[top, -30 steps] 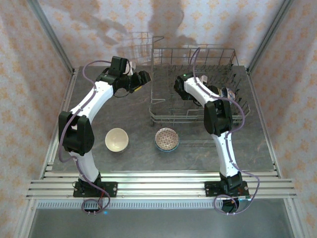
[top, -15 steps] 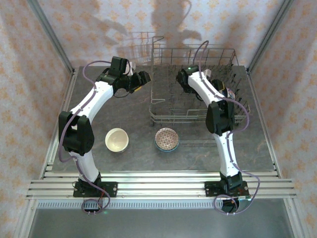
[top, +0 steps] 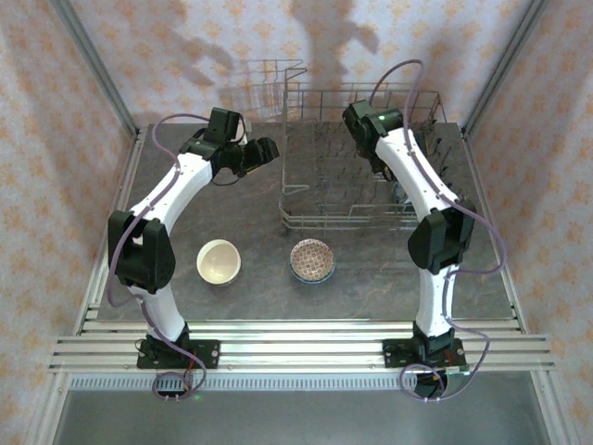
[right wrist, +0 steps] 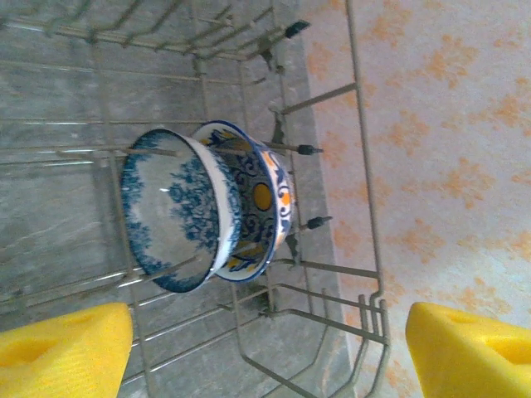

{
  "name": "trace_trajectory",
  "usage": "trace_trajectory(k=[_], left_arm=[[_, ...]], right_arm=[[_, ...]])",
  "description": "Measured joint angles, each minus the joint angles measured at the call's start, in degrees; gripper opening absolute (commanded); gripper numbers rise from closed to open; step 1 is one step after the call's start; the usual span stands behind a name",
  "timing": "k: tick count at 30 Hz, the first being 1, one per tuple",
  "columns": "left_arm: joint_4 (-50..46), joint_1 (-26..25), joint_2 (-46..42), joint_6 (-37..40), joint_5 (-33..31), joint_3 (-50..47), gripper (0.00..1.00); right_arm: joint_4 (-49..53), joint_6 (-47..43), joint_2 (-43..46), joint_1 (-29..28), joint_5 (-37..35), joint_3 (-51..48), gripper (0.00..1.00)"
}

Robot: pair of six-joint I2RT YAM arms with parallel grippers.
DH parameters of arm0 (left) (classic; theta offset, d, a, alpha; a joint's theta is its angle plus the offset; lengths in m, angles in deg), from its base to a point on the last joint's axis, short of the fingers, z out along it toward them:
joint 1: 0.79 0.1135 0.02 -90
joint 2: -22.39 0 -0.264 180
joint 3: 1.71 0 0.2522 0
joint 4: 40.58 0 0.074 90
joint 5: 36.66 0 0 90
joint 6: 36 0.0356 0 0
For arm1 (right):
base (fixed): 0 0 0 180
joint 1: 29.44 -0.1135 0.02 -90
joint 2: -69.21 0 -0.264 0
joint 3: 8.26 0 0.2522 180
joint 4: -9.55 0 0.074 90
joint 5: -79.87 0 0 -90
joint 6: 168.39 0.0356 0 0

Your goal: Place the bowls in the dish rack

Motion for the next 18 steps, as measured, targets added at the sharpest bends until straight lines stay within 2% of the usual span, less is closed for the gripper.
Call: trace_trajectory(k=[6, 11, 18], left_arm=[[-4.2, -1.0, -6.0, 0.0, -5.0, -1.1, 0.74], [-7.8, -2.8, -11.4, -0.1, -9.9, -1.2, 0.74], [-10.3, -12.1, -20.8, -1.9, -16.8, -10.4, 0.74]], right_arm=[[-5.1, -2.5, 5.3, 0.2, 8.2, -7.1, 0.85], [-8.8, -2.7, 13.3, 0.2, 16.1, -14.9, 0.86], [-13.9, -2.7, 24.7, 0.2, 23.6, -25.0, 0.86]])
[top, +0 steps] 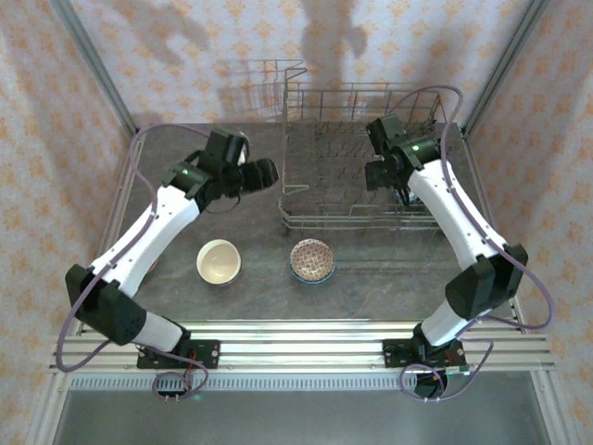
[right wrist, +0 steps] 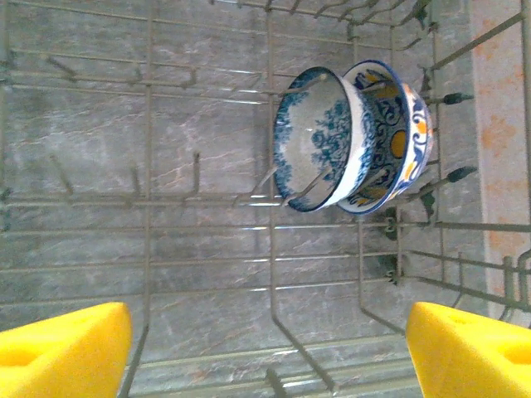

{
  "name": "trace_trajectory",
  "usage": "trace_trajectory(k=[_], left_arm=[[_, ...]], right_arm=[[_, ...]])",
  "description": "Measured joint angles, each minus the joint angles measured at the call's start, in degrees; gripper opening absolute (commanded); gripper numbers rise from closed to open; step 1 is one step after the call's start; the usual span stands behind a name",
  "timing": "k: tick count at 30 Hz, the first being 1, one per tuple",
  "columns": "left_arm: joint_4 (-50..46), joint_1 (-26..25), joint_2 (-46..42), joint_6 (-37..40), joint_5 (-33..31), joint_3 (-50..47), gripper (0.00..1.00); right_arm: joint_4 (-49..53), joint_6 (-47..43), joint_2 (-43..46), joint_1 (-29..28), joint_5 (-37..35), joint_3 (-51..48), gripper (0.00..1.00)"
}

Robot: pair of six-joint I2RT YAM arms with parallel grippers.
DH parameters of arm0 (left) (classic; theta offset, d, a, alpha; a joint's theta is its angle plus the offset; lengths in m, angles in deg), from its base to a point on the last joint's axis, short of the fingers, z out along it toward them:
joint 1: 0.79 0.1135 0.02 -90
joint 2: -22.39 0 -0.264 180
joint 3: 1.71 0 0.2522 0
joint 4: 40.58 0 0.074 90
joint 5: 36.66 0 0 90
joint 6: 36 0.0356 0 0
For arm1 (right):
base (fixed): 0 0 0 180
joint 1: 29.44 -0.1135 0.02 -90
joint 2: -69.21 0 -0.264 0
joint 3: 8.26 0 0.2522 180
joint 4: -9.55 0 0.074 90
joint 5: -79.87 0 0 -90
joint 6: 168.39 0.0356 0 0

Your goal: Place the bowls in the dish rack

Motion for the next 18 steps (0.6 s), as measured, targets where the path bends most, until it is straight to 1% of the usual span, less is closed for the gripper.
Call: trace_trajectory(k=[2, 9, 12, 14, 16, 18], left_arm=[[-0.4, -3.1, -1.9, -1.3, -1.3, -3.8, 0.73], [0.7, -10.4, -3.8, -5.4, -3.6, -15.1, 0.66], [1.1, -14.9, -2.6, -6.6, -4.3, -17.1, 0.65], [1.7, -17.7, -1.8, -7.4, -4.7, -17.6, 0.62], [2.8, -19.8, -1.3, -8.3, -4.8, -18.3, 0.59], [3.6, -20.5, -0.8, -9.0, -4.9, -18.8, 0.57]], right_arm=[[-0.9, 0.0, 2.3, 0.0, 1.7, -1.8, 0.85], [-4.5, 0.5, 9.5, 0.0, 5.5, -8.3, 0.85], [-5.4, 1.1, 11.8, 0.0, 6.9, -10.6, 0.85], [-5.6, 1.5, 13.0, 0.0, 7.9, -11.8, 0.85], [-5.6, 1.7, 13.8, 0.0, 8.5, -12.6, 0.85], [-5.6, 2.0, 14.4, -0.1, 8.9, -13.2, 0.85]])
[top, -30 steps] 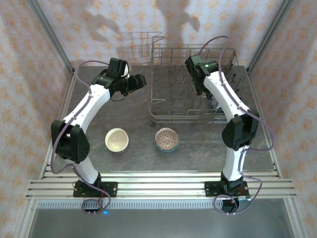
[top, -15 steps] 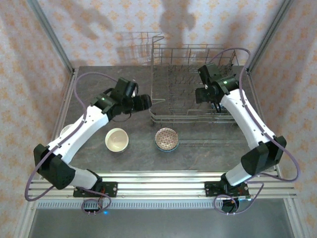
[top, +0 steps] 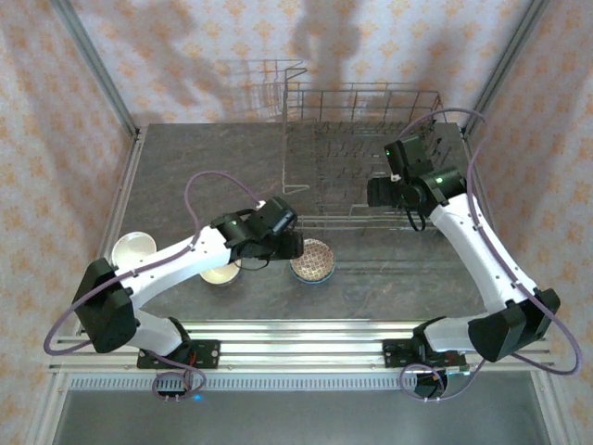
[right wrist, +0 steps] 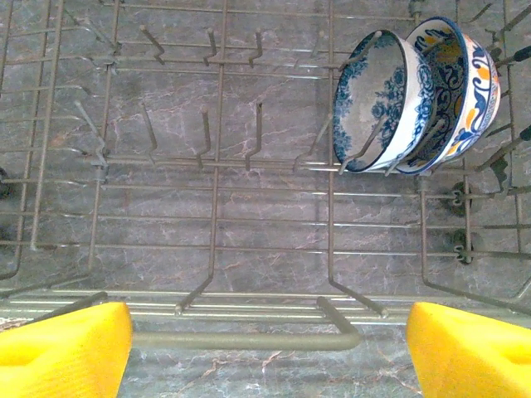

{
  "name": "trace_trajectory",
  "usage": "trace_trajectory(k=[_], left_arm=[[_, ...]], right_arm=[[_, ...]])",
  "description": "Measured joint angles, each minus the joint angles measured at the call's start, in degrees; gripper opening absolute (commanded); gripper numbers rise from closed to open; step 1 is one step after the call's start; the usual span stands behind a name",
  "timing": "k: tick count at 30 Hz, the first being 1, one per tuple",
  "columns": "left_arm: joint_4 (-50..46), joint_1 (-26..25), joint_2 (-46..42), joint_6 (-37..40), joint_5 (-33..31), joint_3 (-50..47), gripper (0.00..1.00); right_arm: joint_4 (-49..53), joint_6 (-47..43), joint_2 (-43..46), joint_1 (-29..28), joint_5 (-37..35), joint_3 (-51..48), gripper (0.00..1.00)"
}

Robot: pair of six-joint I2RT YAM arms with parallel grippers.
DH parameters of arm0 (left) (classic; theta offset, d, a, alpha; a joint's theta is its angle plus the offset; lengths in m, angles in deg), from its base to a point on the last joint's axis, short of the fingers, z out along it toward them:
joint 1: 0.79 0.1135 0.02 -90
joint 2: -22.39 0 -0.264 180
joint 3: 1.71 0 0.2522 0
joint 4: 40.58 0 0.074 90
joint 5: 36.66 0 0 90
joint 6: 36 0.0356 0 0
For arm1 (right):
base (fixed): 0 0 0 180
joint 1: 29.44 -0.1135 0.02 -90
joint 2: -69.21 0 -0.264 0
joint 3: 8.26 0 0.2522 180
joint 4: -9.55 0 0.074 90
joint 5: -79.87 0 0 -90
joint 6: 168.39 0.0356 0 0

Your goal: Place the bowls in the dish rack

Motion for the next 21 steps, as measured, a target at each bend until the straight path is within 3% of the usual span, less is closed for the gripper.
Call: trace_trajectory(k=[21], left_arm=[[5.7, -0.4, 8.1, -3.8, -0.1, -1.8, 0.42]], right_arm=[[-0.4, 3.5, 2.1, -1.6, 0.9, -3.4, 0.85]])
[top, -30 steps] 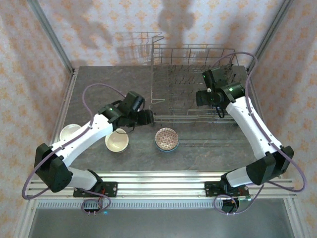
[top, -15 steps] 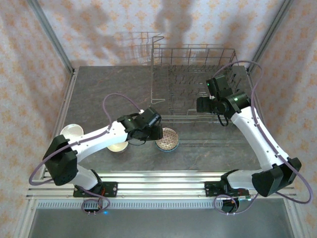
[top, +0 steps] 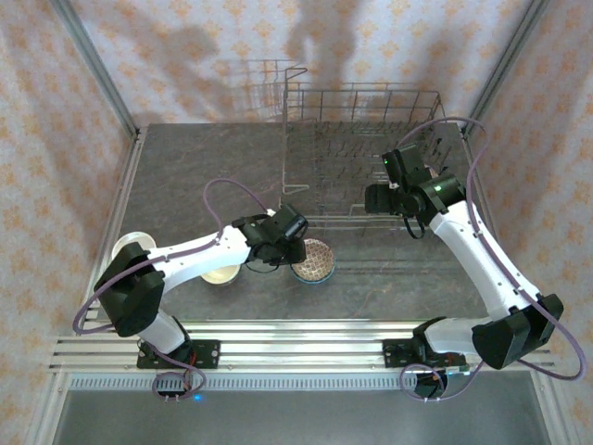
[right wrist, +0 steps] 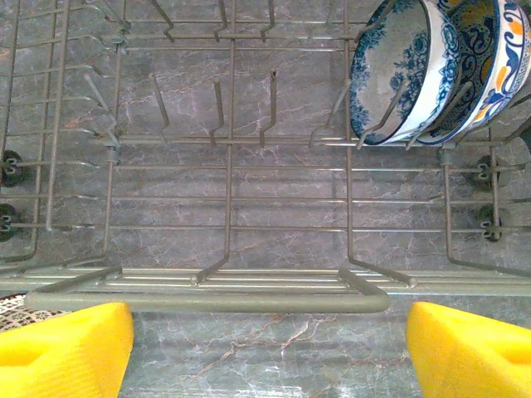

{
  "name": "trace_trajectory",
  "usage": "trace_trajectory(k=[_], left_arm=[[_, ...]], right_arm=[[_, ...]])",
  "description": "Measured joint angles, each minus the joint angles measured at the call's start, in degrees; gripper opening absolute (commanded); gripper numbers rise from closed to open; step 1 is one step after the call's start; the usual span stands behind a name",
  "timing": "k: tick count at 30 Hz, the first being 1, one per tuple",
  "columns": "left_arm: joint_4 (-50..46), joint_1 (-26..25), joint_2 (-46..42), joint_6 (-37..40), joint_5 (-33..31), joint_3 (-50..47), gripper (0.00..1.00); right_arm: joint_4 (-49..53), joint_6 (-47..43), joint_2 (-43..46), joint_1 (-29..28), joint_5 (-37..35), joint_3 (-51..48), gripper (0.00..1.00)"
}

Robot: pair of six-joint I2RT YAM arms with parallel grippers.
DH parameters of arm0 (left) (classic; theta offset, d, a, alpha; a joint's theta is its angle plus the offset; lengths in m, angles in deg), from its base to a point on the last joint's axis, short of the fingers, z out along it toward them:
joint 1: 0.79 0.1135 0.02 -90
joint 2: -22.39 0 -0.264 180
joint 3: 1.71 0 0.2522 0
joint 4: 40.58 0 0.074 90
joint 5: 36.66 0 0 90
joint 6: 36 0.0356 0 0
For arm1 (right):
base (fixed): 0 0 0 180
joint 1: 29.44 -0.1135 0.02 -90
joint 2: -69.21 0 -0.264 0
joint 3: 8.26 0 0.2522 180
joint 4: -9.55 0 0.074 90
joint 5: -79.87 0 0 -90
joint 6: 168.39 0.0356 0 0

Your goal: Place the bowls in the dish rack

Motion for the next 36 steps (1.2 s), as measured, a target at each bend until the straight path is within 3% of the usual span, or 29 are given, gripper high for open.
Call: trace_trajectory(k=[11, 25, 36], left_arm=[[0.2, -0.3, 2.9, -0.4, -1.5, 2.9, 0.36], [0.2, -1.1, 2.9, -0.4, -2.4, 3.0, 0.44], [-0.1, -1.8, -3.1, -0.8, -3.0, -1.2, 0.45]], right_arm=[[-0.8, 0.0, -1.3, 0.0, 0.2, -0.4, 0.85], [-0.8, 0.0, -1.7, 0.0, 0.4, -0.5, 0.85], [-0.8, 0.0, -1.9, 0.0, 0.8, -0.5, 0.85]])
